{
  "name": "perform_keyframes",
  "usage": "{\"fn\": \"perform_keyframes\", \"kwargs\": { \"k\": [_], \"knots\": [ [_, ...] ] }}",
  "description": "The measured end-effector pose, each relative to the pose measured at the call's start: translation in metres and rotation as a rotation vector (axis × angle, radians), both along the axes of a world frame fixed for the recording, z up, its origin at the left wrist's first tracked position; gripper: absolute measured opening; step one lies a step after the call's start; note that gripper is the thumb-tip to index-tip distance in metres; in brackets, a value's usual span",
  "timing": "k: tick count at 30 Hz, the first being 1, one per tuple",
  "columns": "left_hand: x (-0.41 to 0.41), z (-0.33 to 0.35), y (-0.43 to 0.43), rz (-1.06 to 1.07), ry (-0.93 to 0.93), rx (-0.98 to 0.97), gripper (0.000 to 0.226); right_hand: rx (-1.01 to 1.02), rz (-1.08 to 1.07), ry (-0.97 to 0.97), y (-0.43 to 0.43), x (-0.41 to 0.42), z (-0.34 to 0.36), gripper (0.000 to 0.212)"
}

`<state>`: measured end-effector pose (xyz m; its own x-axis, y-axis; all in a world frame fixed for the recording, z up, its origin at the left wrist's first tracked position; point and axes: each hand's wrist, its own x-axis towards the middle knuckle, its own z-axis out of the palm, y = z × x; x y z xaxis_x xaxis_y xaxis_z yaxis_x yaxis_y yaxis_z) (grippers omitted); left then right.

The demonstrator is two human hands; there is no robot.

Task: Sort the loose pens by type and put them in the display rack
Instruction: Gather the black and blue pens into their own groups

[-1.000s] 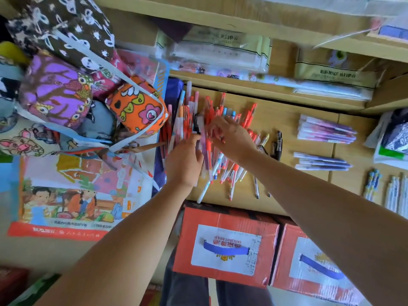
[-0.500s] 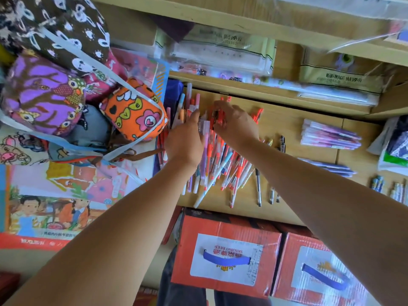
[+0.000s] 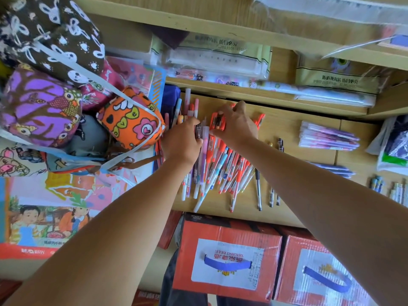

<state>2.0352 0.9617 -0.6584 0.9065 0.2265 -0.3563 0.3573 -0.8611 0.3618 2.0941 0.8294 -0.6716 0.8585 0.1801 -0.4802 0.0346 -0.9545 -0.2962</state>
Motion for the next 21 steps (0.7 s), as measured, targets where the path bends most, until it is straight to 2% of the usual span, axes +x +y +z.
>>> {"fn": "perform_keyframes", "kwargs": {
  "k": [8, 11, 15, 18, 21],
  "knots": [
    [0.002, -0.006, 0.001, 0.05, -0.038, -0.103, 0.037, 0.01, 0.042, 0.02, -0.004, 0.0, 0.0, 0.066],
    [0.0, -0.009, 0.001, 0.112, -0.127, -0.203, 0.029, 0.0, 0.025, 0.026, -0.004, 0.001, -0.001, 0.061],
    [-0.005, -0.01, -0.001, 0.087, -0.338, -0.248, 0.02, -0.012, 0.016, 0.044, -0.002, 0.002, -0.001, 0.048],
    [-0.008, -0.006, -0.001, 0.098, -0.32, -0.272, 0.021, -0.01, 0.006, 0.038, 0.001, 0.0, -0.001, 0.035],
    [-0.009, -0.006, 0.001, 0.099, -0.368, -0.259, 0.019, 0.026, -0.01, 0.009, -0.001, -0.006, -0.001, 0.038]
  ]
}}
